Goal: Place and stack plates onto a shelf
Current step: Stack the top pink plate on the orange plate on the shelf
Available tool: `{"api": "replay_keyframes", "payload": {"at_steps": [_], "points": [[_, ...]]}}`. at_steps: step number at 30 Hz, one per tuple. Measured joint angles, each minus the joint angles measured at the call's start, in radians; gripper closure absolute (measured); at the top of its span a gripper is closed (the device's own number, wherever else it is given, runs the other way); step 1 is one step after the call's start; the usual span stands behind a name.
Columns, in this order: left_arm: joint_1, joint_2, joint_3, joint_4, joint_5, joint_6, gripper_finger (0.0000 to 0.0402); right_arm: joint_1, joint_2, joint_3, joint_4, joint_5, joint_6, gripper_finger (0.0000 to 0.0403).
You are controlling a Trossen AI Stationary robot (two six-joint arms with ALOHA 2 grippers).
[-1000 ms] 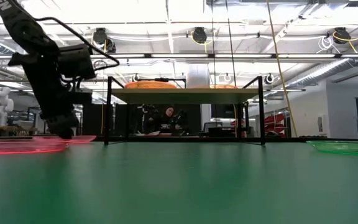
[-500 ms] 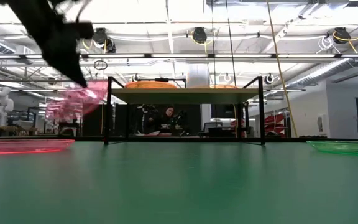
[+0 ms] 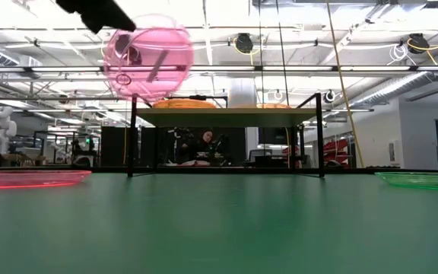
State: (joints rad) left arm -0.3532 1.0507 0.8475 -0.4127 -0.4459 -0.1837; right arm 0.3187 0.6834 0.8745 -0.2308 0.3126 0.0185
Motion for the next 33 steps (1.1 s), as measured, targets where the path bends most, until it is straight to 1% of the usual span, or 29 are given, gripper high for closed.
{"api": "replay_keyframes", "payload": {"at_steps": [5,8,11,17,21,23,26,28,33], "points": [[-0.009,0.044,0.043,0.037,-0.004,0.121,0.0400,0.000,-0.007,0.000,-0.001,0.000,0.022,0.0294],[0.008,0.077,0.069,0.089,-0.011,0.218,0.0400,0.000,-0.007,0.000,-0.003,0.000,0.017,0.0294],[0.033,0.110,0.091,0.137,-0.011,0.347,0.0400,0.000,-0.009,0.000,-0.008,0.000,0.015,0.0294],[0.133,0.185,0.150,0.183,-0.011,0.584,0.0395,0.000,-0.073,0.000,-0.007,-0.002,0.015,0.0294],[0.209,0.257,0.190,0.223,0.004,0.783,0.0393,0.000,-0.127,0.000,-0.006,0.002,0.016,0.0294],[0.247,0.298,0.207,0.234,0.007,0.855,0.0392,0.000,-0.144,0.001,-0.005,0.001,0.022,0.0294],[0.306,0.362,0.249,0.248,0.039,0.925,0.0392,0.000,-0.158,0.001,-0.035,-0.014,0.016,0.0294],[0.342,0.404,0.278,0.247,0.060,0.941,0.0391,0.000,-0.175,0.000,-0.057,-0.026,-0.005,0.0294],[0.409,0.495,0.328,0.263,0.061,0.961,0.0391,0.000,-0.249,-0.034,-0.058,-0.026,-0.033,0.0294]]}}
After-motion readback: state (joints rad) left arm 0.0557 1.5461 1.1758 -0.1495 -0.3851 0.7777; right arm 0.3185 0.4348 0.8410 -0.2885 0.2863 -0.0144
